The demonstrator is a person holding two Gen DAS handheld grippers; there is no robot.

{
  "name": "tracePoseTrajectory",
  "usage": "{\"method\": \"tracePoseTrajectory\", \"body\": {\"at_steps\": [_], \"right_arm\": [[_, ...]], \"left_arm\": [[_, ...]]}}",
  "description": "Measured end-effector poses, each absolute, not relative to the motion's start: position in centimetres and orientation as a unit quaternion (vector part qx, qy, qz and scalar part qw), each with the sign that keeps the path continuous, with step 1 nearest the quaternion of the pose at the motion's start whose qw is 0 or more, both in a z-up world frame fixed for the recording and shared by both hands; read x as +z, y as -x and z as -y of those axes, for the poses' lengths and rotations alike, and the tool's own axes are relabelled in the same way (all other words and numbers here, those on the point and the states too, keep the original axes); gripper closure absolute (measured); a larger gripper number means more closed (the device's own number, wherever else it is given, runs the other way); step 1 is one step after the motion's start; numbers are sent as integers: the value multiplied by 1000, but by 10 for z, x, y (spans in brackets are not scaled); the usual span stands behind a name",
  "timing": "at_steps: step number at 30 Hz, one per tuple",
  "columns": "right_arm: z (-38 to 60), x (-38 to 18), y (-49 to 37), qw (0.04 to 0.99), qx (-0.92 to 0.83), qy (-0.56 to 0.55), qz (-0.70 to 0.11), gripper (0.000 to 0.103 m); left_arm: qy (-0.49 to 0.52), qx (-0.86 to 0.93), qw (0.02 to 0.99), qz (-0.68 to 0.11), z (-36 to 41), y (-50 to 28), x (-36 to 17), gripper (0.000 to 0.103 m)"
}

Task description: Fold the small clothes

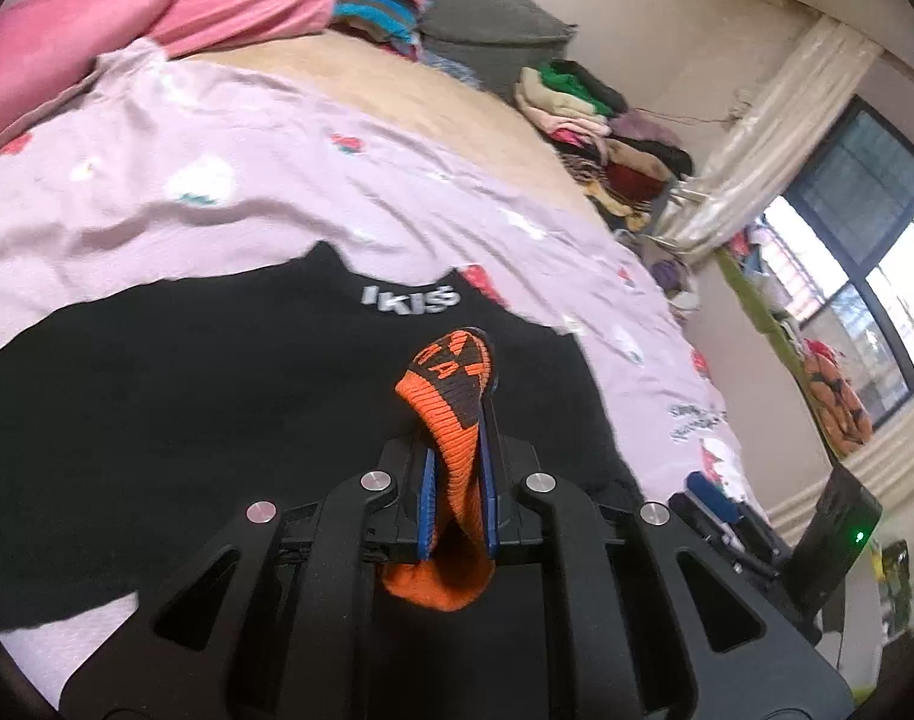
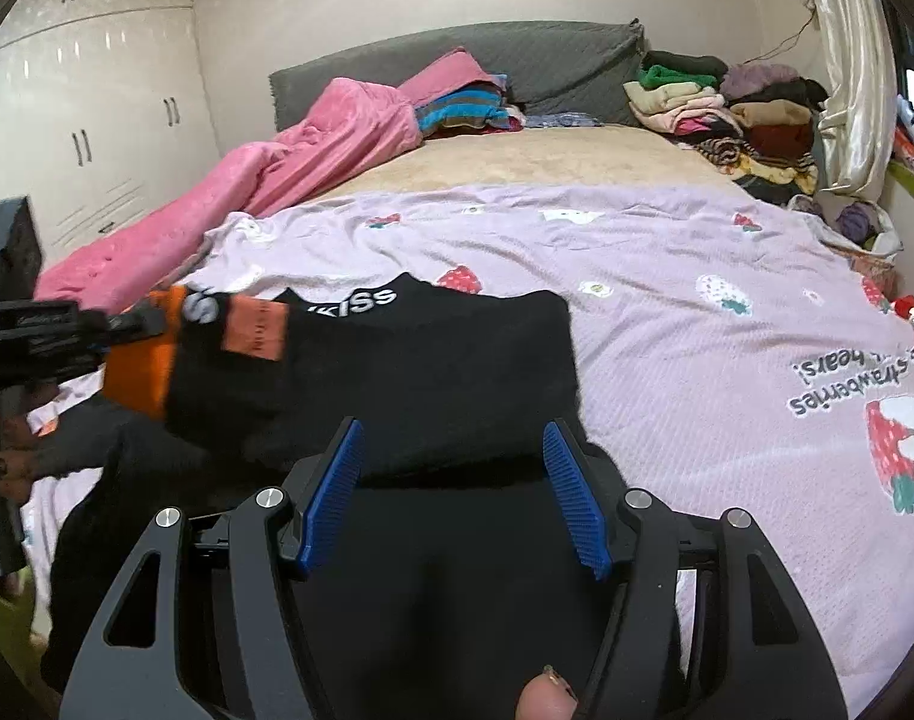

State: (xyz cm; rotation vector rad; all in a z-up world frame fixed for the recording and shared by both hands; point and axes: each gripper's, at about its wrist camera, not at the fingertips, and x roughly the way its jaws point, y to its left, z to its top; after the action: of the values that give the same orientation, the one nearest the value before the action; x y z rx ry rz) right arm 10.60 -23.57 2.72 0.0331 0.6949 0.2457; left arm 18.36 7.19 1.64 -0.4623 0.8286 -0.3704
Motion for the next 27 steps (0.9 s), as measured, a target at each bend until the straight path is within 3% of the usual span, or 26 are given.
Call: {"method": "tracePoseTrajectory", "body": {"at_steps": [9,16,23,27], "right_arm": [[230,18,-143,925,93,-6,-370,42],[215,-2,-177,905,103,17,-412,42],[210,-39,-193,876,74,39,-475,42],[214,-43,-188,878,74,30,-473,42]], "left_arm": [[212,-128,861,-444,-96,-184,-14,96],[163,-75,887,-426,-102,-176,-5,94],[138,-83,858,-488,-87,-184,-44,82],[149,-80,853,-493,-96,-178,-58,81]]}}
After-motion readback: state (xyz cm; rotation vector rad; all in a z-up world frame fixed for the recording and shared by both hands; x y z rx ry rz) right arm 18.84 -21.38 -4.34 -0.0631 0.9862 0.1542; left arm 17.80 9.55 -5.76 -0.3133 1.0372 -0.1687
